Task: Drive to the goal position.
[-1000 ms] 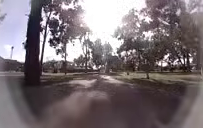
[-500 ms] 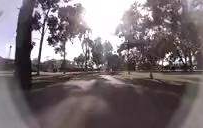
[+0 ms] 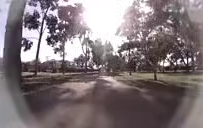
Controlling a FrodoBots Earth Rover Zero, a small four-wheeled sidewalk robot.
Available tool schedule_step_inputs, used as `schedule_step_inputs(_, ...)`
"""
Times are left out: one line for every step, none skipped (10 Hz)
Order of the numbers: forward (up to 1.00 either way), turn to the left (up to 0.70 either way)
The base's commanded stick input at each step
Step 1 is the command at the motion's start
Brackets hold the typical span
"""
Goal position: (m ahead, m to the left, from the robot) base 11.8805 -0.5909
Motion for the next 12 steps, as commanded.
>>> schedule_step_inputs(1.00, -0.02)
schedule_step_inputs(1.00, -0.04)
schedule_step_inputs(1.00, -0.06)
schedule_step_inputs(1.00, -0.08)
schedule_step_inputs(1.00, -0.30)
schedule_step_inputs(1.00, -0.16)
schedule_step_inputs(1.00, -0.02)
schedule_step_inputs(1.00, 0.00)
schedule_step_inputs(1.00, 0.00)
schedule_step_inputs(1.00, 0.00)
schedule_step_inputs(1.00, 0.00)
schedule_step_inputs(1.00, 0.00)
